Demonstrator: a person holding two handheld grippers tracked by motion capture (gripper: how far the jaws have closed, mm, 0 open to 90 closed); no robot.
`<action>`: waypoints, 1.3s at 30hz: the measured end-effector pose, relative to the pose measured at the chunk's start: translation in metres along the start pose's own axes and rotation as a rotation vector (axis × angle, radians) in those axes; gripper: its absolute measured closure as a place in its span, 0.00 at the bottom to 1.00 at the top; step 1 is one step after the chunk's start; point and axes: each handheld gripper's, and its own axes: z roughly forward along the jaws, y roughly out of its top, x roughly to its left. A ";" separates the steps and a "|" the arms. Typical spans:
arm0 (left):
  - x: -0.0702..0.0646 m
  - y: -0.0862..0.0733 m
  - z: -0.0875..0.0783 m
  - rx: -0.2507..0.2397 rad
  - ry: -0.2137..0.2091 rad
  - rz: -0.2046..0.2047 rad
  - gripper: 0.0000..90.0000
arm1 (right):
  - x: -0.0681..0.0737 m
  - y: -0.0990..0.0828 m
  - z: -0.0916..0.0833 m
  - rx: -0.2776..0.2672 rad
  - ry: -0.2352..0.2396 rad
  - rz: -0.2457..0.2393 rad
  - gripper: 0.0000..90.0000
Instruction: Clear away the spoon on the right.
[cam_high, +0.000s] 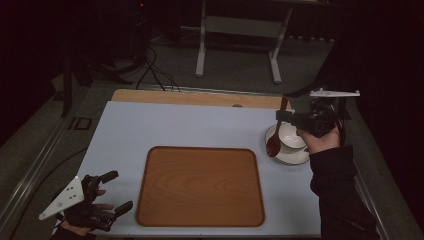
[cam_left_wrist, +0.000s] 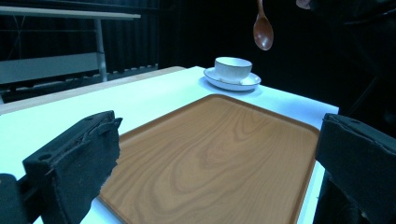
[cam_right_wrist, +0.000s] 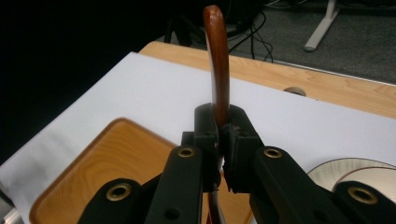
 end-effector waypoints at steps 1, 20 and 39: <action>0.000 0.000 0.000 0.001 0.001 0.000 0.00 | 0.004 -0.001 0.000 0.006 0.009 -0.008 0.95; -0.001 0.000 0.000 -0.002 0.003 0.001 0.00 | 0.051 -0.033 0.017 0.114 0.265 -0.073 0.95; -0.002 0.000 0.000 0.003 0.001 0.005 0.00 | 0.054 -0.097 0.066 0.249 0.351 0.009 0.95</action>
